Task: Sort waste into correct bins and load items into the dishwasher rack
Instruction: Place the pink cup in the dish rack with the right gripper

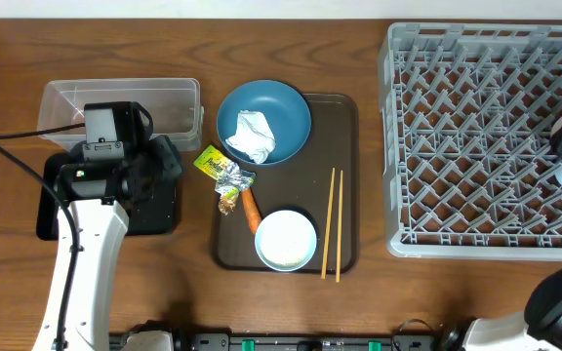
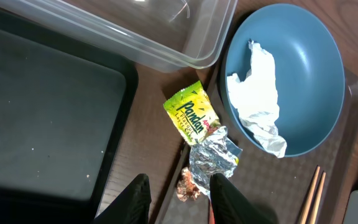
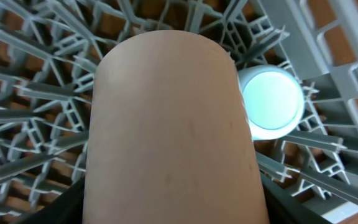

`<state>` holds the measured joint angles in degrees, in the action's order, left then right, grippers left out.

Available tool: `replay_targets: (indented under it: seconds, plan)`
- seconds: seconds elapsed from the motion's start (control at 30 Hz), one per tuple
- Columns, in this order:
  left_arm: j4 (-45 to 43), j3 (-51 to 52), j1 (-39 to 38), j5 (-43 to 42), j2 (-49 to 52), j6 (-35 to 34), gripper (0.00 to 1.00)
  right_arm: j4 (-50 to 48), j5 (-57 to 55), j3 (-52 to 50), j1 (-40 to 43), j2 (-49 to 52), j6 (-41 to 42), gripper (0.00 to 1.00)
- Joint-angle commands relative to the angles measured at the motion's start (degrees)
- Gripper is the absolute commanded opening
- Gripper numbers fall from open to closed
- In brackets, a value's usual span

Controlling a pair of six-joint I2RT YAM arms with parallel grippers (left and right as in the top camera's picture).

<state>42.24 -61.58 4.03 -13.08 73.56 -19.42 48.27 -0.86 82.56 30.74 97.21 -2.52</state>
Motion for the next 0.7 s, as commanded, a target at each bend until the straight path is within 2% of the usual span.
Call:
replay_targets:
  seconds: [0.0, 0.17, 0.23, 0.27, 0.3, 0.37, 0.67]
  plan:
    - [0.2, -0.6, 0.2, 0.9, -0.2, 0.8, 0.33, -0.7, -0.6, 1.1, 0.4, 2.1, 1.0, 0.21]
    - [0.2, -0.6, 0.2, 0.9, -0.2, 0.8, 0.33, -1.8, -0.2, 1.1, 0.4, 5.2, 1.0, 0.23]
    - [0.2, -0.6, 0.2, 0.9, -0.2, 0.8, 0.33, -2.7, -0.1, 1.1, 0.2, 6.1, 1.1, 0.31]
    - [0.3, -0.6, 0.2, 0.9, -0.2, 0.8, 0.33, -3.5, 0.0, 1.1, 0.2, 6.7, 1.3, 0.39]
    - [0.4, -0.6, 0.2, 0.9, -0.2, 0.8, 0.33, -4.3, 0.6, 1.1, 0.2, 7.1, 1.3, 0.56]
    - [0.5, -0.6, 0.2, 0.9, -0.2, 0.8, 0.33, -6.5, 2.9, 1.1, 0.2, 7.8, 1.2, 0.98]
    - [1.1, -0.6, 0.2, 0.9, -0.2, 0.8, 0.33, -10.6, 8.2, 2.2, 0.4, 5.6, 3.8, 0.99]
